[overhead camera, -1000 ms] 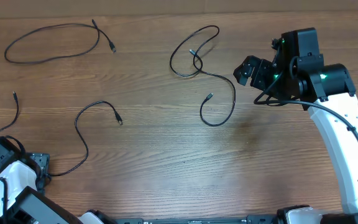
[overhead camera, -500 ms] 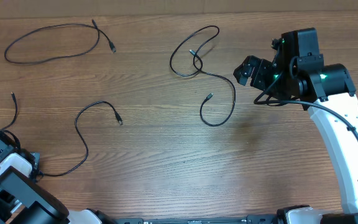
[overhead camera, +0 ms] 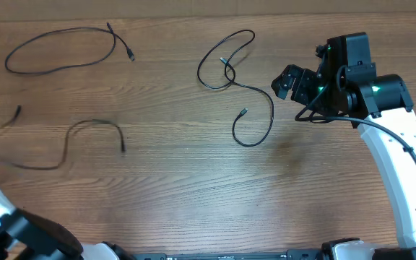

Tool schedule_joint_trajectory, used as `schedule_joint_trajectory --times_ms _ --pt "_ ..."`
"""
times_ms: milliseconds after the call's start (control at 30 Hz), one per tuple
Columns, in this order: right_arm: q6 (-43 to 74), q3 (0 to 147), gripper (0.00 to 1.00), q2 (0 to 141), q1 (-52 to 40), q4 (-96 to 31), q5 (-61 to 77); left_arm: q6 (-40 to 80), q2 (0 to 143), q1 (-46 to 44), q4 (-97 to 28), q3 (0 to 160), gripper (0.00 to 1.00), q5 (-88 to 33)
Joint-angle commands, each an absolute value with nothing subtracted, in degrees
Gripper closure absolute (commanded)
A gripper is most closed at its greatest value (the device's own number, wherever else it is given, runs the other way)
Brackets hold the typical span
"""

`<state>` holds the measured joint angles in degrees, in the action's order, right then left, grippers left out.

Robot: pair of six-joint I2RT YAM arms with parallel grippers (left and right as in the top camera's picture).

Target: Untangle cables

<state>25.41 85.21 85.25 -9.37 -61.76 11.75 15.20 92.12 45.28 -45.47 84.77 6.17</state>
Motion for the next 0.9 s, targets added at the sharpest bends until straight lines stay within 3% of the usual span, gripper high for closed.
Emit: schedule_joint_trajectory --times_ms 0,267,400,533,600,867 --pt "25.0 85.6 0.0 84.9 -9.3 -61.6 11.4 8.6 89.5 41.7 -44.7 90.1 0.96 -12.0" --pt "25.1 85.6 0.0 84.9 -9.3 -61.6 11.4 2.6 88.7 34.7 -38.8 90.2 0.96 -53.2" --pt "25.1 85.6 0.0 84.9 -9.3 -61.6 11.4 -1.0 88.8 33.0 -42.3 90.1 0.96 -62.6" --pt "25.1 85.6 0.0 84.9 -9.3 -61.6 11.4 -11.8 88.8 32.8 -57.7 90.1 0.96 -47.5" --pt "25.1 85.6 0.0 84.9 -9.3 -61.6 11.4 -14.3 89.4 32.7 -63.8 90.0 0.96 -31.5" --pt "25.1 85.6 0.0 84.9 -9.3 -61.6 11.4 -9.4 97.3 32.7 -69.7 90.0 0.96 -6.2"
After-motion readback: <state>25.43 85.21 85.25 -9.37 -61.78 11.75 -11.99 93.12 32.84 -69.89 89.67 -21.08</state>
